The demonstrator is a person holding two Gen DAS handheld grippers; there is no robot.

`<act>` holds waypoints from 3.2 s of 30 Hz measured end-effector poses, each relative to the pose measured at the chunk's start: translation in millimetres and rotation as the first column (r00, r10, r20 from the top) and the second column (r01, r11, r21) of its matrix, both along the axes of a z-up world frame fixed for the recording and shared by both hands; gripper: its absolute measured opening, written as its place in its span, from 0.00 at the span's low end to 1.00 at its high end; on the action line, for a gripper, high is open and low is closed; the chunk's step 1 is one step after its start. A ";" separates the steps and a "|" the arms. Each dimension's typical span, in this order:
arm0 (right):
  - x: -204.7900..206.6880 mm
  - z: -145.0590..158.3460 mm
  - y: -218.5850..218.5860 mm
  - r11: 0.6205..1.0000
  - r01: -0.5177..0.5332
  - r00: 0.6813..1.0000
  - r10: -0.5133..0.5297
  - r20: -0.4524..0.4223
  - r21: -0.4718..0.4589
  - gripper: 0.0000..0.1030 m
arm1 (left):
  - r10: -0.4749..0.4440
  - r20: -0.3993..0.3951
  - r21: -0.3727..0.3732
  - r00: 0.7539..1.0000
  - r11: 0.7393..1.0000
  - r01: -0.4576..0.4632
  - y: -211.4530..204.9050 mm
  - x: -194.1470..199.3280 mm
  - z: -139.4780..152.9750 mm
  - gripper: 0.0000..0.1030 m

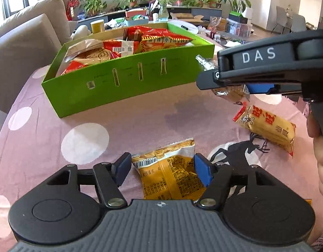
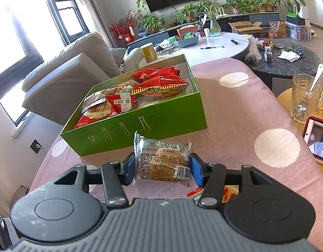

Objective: Organize snacks
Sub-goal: 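Drop the brittle packet into the box with the right gripper while the left carries chips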

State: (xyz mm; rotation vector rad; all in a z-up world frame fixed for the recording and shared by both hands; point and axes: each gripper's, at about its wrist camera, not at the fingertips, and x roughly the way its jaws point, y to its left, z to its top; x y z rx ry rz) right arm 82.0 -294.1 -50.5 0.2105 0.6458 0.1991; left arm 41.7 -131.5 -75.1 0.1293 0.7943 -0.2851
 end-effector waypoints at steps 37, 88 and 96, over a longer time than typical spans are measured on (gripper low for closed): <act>41.2 32.6 37.5 0.994 -0.080 0.995 0.085 0.060 -0.075 0.63 | 0.116 0.192 -0.110 0.975 0.989 -0.096 61.2 42.4 57.9 0.60; 104.4 17.0 47.2 0.994 -0.084 0.996 0.086 0.023 -0.076 0.63 | 0.130 -0.001 -0.013 0.992 0.991 -0.130 70.6 96.8 -4.4 0.49; 105.3 11.6 52.2 0.990 -0.097 0.995 0.100 0.027 -0.102 0.66 | 0.115 0.104 -0.058 0.988 0.992 -0.110 78.3 72.4 28.7 0.48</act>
